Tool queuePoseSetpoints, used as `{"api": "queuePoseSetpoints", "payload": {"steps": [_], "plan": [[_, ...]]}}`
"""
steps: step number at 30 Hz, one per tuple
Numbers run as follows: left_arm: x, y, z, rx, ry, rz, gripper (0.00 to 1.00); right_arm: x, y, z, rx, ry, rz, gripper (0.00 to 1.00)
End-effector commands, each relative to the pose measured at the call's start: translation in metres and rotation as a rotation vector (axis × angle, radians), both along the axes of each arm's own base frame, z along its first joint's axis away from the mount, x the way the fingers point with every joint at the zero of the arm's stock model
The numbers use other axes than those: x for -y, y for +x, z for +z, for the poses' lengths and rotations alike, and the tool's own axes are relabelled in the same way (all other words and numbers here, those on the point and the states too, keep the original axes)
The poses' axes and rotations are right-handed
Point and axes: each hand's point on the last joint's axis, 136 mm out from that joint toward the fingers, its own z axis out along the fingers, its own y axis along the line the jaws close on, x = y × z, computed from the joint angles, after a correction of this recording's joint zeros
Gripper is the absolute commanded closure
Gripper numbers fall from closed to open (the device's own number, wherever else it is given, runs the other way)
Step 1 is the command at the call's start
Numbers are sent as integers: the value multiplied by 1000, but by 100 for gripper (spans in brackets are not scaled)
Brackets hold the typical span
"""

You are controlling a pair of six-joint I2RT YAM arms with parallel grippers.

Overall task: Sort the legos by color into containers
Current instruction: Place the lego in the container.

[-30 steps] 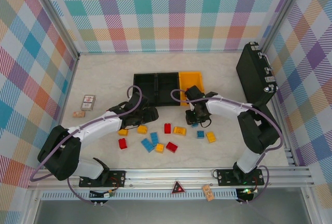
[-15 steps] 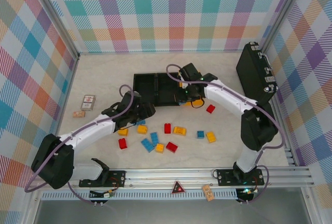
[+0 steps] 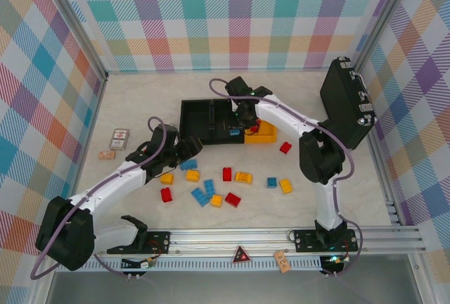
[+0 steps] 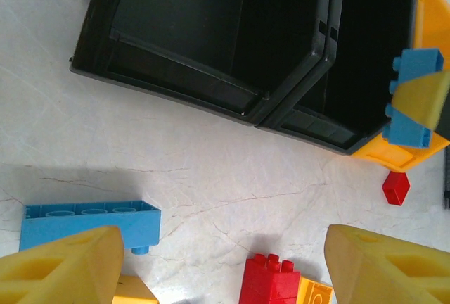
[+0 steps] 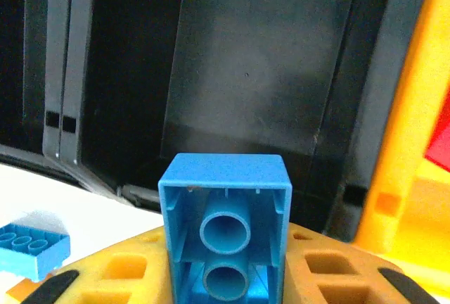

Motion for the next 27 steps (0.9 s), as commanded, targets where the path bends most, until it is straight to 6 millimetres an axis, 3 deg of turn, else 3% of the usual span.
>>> {"api": "queuePoseSetpoints", "payload": {"steps": [1,8,13,19,27], "plan": [[-3,-3,1,-1,-21,8,25,-4,1,-6,-27,-35,-6,71],[-8,-7,0,-7,-6,16,25,-6,15,-16,-15,-71,-19,64],[-11,-10,1,-10,5,23,25,-9,19,-12,3,-67,-20,53],[-15,-11,3,-10,20,38,25,-13,18,10,45,-42,-5,51],[-47,-19,-1,-89,169,134,26,-13,0,50,122,68,18,50]]}}
